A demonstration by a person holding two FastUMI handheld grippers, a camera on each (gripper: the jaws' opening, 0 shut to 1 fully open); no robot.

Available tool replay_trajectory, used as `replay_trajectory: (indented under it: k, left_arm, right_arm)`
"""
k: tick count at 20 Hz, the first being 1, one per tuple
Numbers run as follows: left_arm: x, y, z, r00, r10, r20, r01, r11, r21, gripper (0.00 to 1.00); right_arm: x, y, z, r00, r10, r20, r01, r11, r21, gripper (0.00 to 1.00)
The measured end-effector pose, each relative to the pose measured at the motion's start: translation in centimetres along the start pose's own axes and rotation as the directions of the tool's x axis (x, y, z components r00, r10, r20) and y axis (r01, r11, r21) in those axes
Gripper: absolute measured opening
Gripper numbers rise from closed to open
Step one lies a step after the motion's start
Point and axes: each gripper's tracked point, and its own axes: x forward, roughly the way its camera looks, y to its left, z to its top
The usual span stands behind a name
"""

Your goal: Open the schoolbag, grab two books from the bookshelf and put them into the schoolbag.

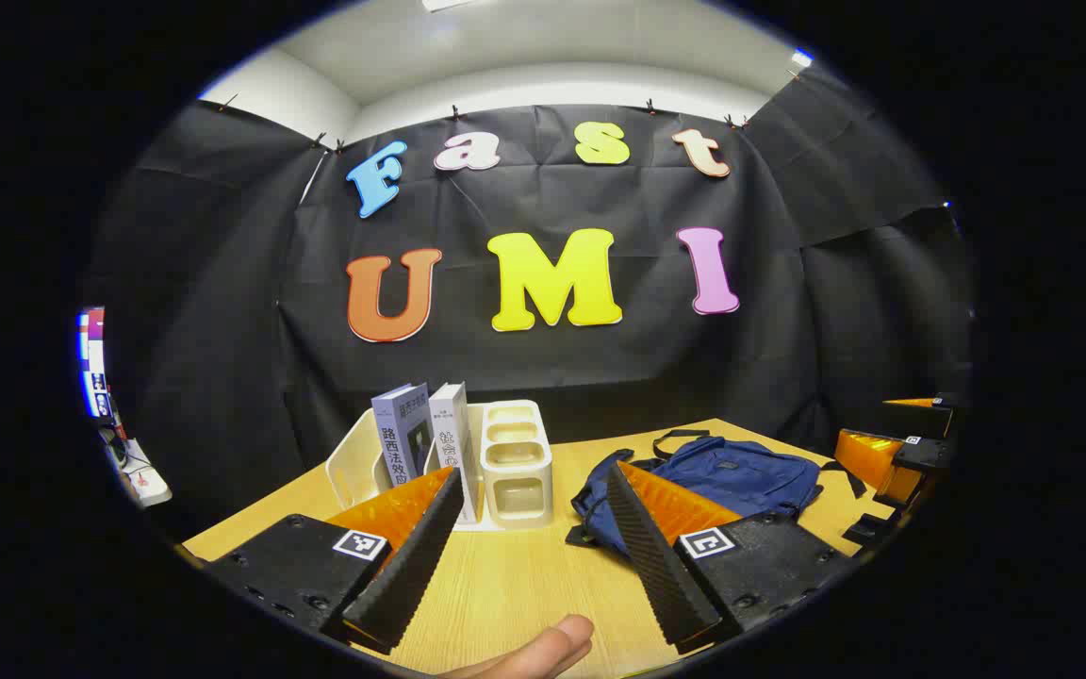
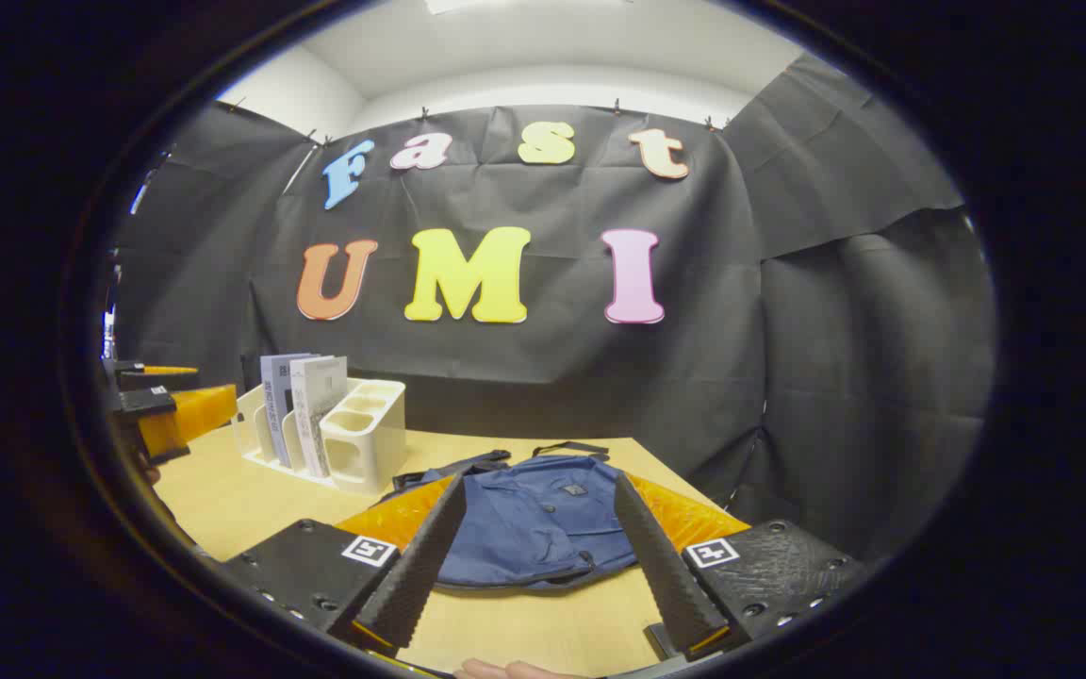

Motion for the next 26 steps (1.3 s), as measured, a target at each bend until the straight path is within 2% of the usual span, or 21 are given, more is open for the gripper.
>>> replay_trajectory:
  k: [7, 12, 14, 16, 21, 23, 24, 26]
  left_arm:
    - [0.2, 1.5, -0.9, 0.999, 0.035, -0.04, -0.035, 0.999, -0.002, 0.96]
    - [0.3, 2.0, -0.9, 0.998, 0.054, -0.039, -0.053, 0.999, 0.01, 0.97]
    - [0.1, 3.0, -0.8, 0.995, 0.087, -0.038, -0.087, 0.996, 0.007, 0.97]
    - [0.2, 3.2, -0.7, 0.995, 0.098, -0.035, -0.098, 0.995, 0.01, 0.97]
    - [0.3, 4.0, -1.1, 0.992, 0.113, -0.049, -0.112, 0.994, 0.008, 0.96]
    - [0.3, 4.2, -0.9, 0.992, 0.114, -0.048, -0.114, 0.993, 0.009, 0.96]
    - [0.1, 4.4, -0.9, 0.992, 0.115, -0.047, -0.115, 0.993, 0.007, 0.96]
    - [-0.1, 4.6, -0.6, 0.993, 0.114, -0.044, -0.114, 0.993, 0.001, 0.96]
  right_arm:
    - [0.0, -0.2, -0.3, 1.0, -0.003, -0.008, 0.003, 1.0, -0.009, 0.96]
    - [0.2, -0.6, -0.9, 1.0, -0.012, -0.024, 0.012, 1.0, -0.016, 0.98]
    - [0.5, -1.1, -1.3, 0.999, -0.025, -0.038, 0.025, 1.0, -0.002, 0.95]
    - [1.0, -1.2, -1.8, 0.998, -0.034, -0.062, 0.034, 0.999, 0.005, 0.98]
    - [3.0, -0.1, -3.4, 0.993, -0.028, -0.112, 0.019, 0.997, -0.08, 0.96]
    - [3.9, 1.3, -4.0, 0.991, -0.009, -0.134, -0.004, 0.995, -0.102, 0.99]
    - [4.4, 2.2, -4.6, 0.989, 0.006, -0.147, -0.023, 0.994, -0.108, 0.93]
    - [5.4, 4.1, -5.4, 0.984, 0.032, -0.176, -0.053, 0.992, -0.119, 0.95]
